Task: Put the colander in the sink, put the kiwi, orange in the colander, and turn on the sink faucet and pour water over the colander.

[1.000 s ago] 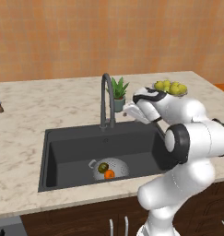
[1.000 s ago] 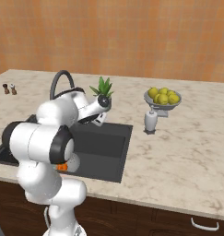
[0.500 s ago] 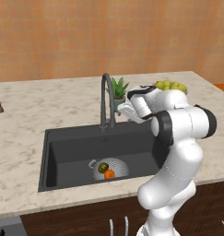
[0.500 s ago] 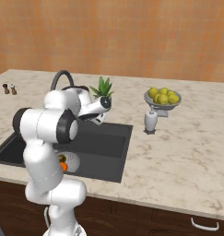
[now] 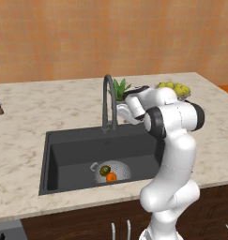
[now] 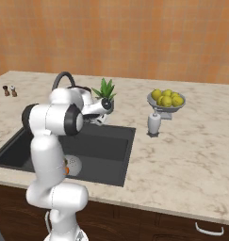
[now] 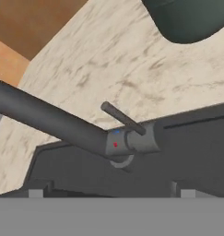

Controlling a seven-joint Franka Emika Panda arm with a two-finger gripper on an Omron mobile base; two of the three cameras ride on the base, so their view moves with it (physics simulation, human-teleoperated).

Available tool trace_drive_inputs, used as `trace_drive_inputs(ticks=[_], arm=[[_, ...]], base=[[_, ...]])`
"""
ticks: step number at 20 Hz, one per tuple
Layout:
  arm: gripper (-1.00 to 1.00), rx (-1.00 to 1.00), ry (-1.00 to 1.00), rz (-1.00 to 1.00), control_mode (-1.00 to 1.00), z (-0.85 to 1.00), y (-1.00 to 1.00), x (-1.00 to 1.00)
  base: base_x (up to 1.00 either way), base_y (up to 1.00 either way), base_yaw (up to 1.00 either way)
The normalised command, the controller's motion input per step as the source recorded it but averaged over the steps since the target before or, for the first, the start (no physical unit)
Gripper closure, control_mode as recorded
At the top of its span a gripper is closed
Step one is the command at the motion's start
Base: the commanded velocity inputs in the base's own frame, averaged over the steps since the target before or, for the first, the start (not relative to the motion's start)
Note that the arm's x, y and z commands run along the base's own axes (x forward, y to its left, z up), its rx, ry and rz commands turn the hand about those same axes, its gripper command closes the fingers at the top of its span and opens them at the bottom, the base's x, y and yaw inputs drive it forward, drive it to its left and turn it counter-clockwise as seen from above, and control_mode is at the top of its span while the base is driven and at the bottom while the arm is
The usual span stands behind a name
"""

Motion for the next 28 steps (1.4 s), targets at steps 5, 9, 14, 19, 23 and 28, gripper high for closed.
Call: trace_drive_inputs(ticks=[5,9,14,19,23,28], arm=[[-1.00,0.00,0.00,0.00,-1.00,-0.25,0.00,0.49],[-1.00,0.00,0.00,0.00,-1.00,-0.29,0.00,0.41],[-1.00,0.00,0.00,0.00,-1.00,-0.25,0.00,0.42],[-1.00,0.02,0.00,-0.01,-1.00,-0.21,0.02,0.25],[1.00,0.00,0.00,-0.03,-1.00,-0.35,0.07,0.01],[1.00,0.00,0.00,-0.04,-1.00,-0.35,0.00,-0.01]], base=[[0.00,0.00,0.00],[0.00,0.00,0.00],[0.00,0.00,0.00],[0.00,0.00,0.00],[0.00,0.00,0.00],[0.00,0.00,0.00]])
